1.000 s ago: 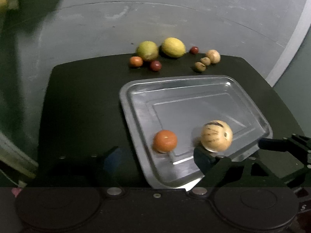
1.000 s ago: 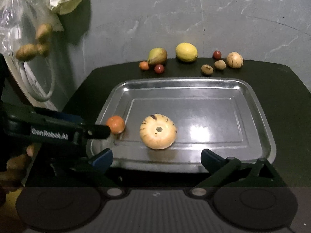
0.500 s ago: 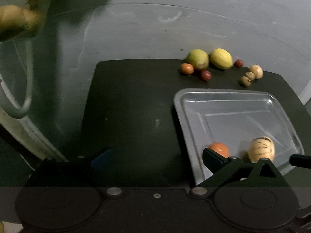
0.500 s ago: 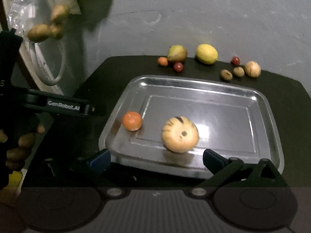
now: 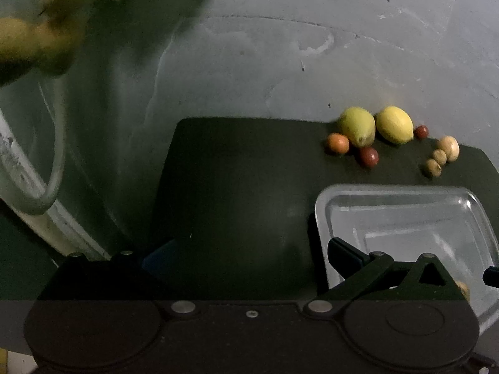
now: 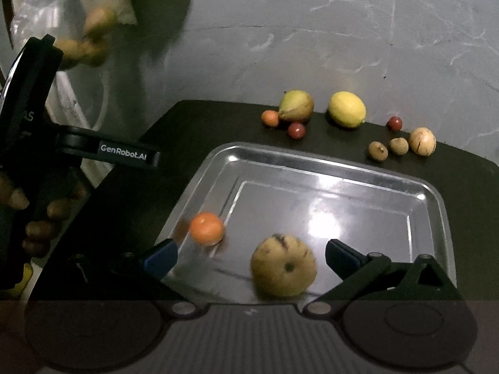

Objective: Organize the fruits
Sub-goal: 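Open both tools to release the tangerine and striped fruit into the tray, then grasp a second tangerine with the left tool while the right tool grasps a cherry tomato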

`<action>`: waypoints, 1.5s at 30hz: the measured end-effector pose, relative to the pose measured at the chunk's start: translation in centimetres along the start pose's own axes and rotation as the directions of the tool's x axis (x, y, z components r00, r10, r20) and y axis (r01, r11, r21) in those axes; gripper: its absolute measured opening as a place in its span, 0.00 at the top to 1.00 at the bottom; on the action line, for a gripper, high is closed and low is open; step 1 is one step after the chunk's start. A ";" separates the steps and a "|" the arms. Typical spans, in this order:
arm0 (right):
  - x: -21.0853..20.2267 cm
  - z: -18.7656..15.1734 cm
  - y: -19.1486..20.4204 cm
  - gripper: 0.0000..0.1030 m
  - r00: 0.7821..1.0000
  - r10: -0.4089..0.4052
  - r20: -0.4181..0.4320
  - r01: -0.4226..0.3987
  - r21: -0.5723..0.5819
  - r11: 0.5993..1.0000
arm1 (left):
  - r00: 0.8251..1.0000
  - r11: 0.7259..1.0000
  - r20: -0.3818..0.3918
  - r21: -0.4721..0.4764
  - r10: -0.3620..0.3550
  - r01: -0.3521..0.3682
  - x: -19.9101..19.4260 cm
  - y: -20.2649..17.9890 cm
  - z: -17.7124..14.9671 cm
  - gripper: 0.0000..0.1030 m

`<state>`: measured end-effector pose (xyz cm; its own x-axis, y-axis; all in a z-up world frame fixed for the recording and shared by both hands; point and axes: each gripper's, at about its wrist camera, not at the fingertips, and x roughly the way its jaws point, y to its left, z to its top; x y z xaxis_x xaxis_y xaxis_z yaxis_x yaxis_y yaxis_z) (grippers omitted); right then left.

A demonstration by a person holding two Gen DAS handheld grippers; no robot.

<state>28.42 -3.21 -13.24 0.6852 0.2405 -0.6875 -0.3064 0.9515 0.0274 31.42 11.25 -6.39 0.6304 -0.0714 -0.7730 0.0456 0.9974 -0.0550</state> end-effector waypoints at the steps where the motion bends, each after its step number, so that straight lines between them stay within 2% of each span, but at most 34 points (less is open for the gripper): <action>1: 0.1 0.3 -0.4 0.00 1.000 -0.001 0.005 0.001 0.001 1.000 | 1.000 1.000 0.004 0.000 0.003 -0.003 0.3 -0.2 0.4 0.01; 4: 0.4 1.2 -1.8 0.00 1.000 0.006 -0.004 -0.006 -0.003 1.000 | 1.000 1.000 0.015 0.001 0.007 -0.008 1.0 -0.9 1.5 0.01; 14: 2.9 4.6 -7.6 0.00 0.997 -0.067 0.037 0.066 0.045 0.997 | 0.999 0.999 0.052 0.044 -0.015 0.013 4.2 -4.8 5.1 0.01; 20: 4.8 6.1 -9.8 0.00 0.997 -0.045 0.058 0.042 0.044 0.998 | 0.999 0.997 0.047 0.073 -0.019 0.015 6.6 -6.1 6.7 0.01; 33: 9.8 8.6 -8.5 0.01 0.998 0.053 0.041 -0.048 -0.122 0.991 | 0.998 0.990 0.016 0.130 -0.054 0.051 10.3 -7.3 8.4 0.01; 39: 11.3 9.3 -7.9 0.14 0.997 0.055 0.054 -0.046 -0.158 0.986 | 0.995 0.984 0.022 0.153 -0.098 0.093 10.2 -7.0 8.5 0.02; 45: 12.1 9.7 -7.5 0.27 0.997 0.054 0.060 -0.043 -0.171 0.984 | 0.988 0.976 0.024 0.166 -0.150 0.144 10.1 -7.1 8.6 0.09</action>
<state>45.42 -5.63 -14.75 0.7059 0.3028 -0.6403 -0.4441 0.8935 -0.0670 44.10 3.42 -8.41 0.6349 -0.2206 -0.7405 0.2638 0.9627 -0.0606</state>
